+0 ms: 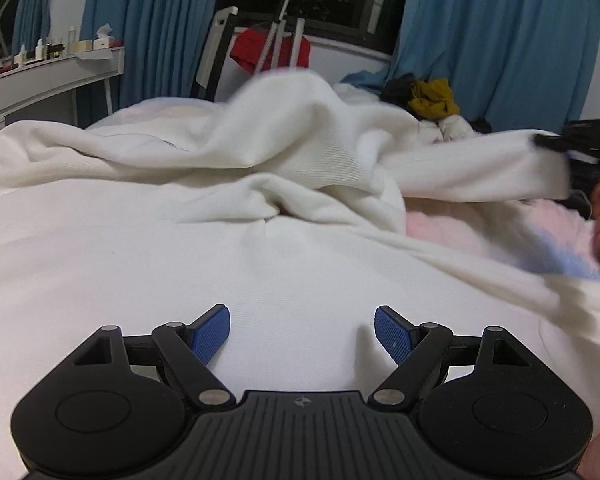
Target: Fold clothes
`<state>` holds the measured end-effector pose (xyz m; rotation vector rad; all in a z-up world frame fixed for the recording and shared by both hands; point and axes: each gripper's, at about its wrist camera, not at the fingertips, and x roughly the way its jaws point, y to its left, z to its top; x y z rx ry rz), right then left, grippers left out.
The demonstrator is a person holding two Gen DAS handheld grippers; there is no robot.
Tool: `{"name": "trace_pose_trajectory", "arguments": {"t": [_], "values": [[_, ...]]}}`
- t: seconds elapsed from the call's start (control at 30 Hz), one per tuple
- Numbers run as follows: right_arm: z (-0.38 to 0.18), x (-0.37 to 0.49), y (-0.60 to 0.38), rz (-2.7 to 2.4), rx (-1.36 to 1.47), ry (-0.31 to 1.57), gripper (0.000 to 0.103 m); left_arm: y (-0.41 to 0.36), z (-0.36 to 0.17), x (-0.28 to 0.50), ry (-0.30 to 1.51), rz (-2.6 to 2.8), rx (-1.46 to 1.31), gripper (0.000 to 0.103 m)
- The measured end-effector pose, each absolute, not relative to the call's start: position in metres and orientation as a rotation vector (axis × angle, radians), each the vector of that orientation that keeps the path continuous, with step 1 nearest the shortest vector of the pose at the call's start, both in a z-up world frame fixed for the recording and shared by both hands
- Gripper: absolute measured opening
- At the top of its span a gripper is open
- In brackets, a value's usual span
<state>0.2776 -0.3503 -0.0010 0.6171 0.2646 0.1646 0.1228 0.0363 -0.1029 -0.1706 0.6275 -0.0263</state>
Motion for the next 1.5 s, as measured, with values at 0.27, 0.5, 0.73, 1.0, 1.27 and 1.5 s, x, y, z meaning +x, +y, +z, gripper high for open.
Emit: {"name": "trace_pose_trajectory", "arguments": {"t": [0.27,0.5,0.73,1.0,1.27,1.5], "values": [[-0.039,0.276,-0.477,-0.199,0.812,0.278,0.012,0.038,-0.099,0.121,0.601,-0.042,-0.181,0.082],[-0.070,0.278,-0.477,-0.274,0.778,0.363,0.013,0.034,-0.104,0.124,0.596,-0.029,-0.135,0.082],[-0.054,0.257,-0.470,-0.270,0.667,0.394,0.051,0.025,-0.097,0.133,0.540,-0.037,0.004,0.082],[-0.053,0.216,-0.472,-0.165,0.887,0.396,0.081,0.014,-0.081,0.177,0.486,-0.036,0.116,0.082],[-0.104,0.279,-0.440,-0.062,0.918,0.594,0.069,0.049,-0.086,0.193,0.527,0.013,-0.052,0.082],[-0.021,0.313,-0.424,-0.044,0.786,0.429,0.008,0.078,-0.071,0.186,0.473,-0.014,-0.217,0.082]]}}
